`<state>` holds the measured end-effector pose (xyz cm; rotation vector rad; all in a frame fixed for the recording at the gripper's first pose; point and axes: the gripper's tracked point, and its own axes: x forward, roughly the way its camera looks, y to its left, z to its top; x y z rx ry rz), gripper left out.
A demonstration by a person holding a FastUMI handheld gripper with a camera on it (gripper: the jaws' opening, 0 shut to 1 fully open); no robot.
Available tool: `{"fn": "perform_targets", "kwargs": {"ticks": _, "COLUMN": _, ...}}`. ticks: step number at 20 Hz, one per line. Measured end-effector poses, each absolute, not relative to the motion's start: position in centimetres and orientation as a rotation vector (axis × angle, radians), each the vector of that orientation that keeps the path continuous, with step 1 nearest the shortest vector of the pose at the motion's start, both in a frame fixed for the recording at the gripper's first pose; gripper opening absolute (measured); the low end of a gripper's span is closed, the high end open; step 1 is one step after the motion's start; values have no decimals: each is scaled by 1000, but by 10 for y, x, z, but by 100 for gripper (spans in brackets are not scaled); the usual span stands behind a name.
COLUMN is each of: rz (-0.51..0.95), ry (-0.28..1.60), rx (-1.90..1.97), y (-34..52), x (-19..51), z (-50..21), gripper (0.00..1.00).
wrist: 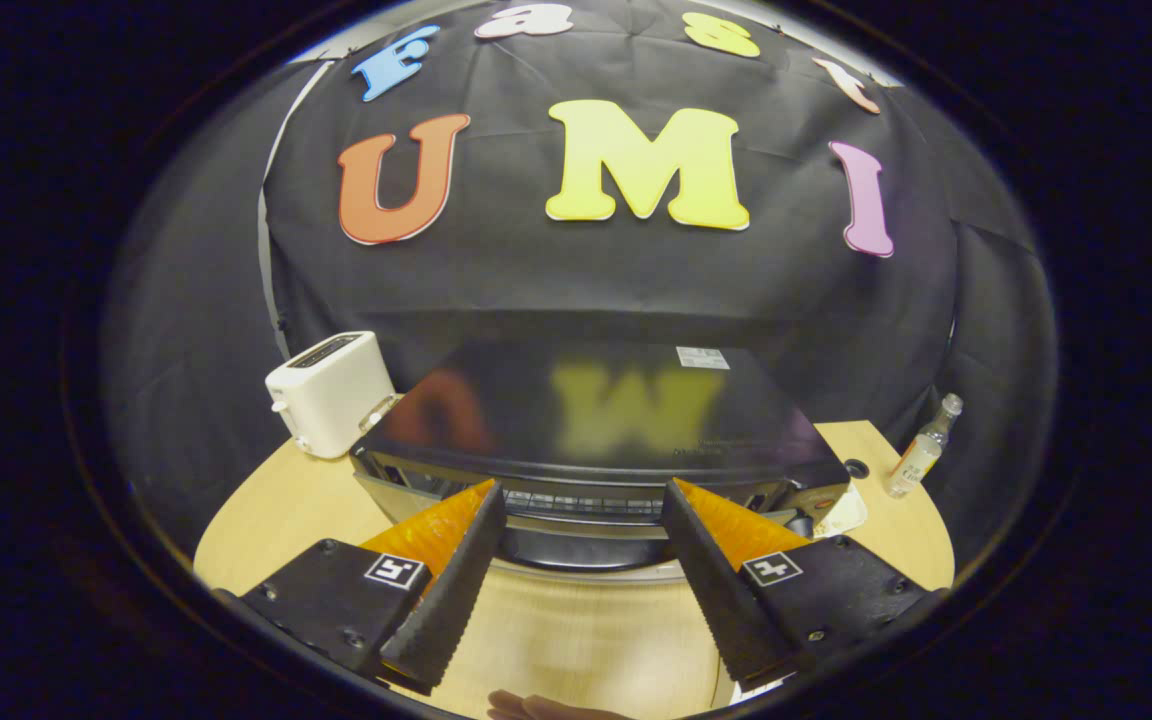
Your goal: Open the toaster oven, put the food inside, and close the toaster oven door.
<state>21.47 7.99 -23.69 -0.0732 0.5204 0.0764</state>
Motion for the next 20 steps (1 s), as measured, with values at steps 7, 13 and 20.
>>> {"fn": "perform_targets", "kwargs": {"ticks": 7, "rz": 72, "ry": 588, "rx": -136, "y": 76, "x": 139, "z": -273, "gripper": 100}}
{"fn": "perform_targets", "kwargs": {"ticks": 13, "rz": 68, "ry": 591, "rx": -119, "y": 72, "x": 109, "z": -306, "gripper": 100}}
{"fn": "perform_targets", "kwargs": {"ticks": 20, "rz": 83, "ry": 652, "rx": -96, "y": 71, "x": 82, "z": -352, "gripper": 100}}
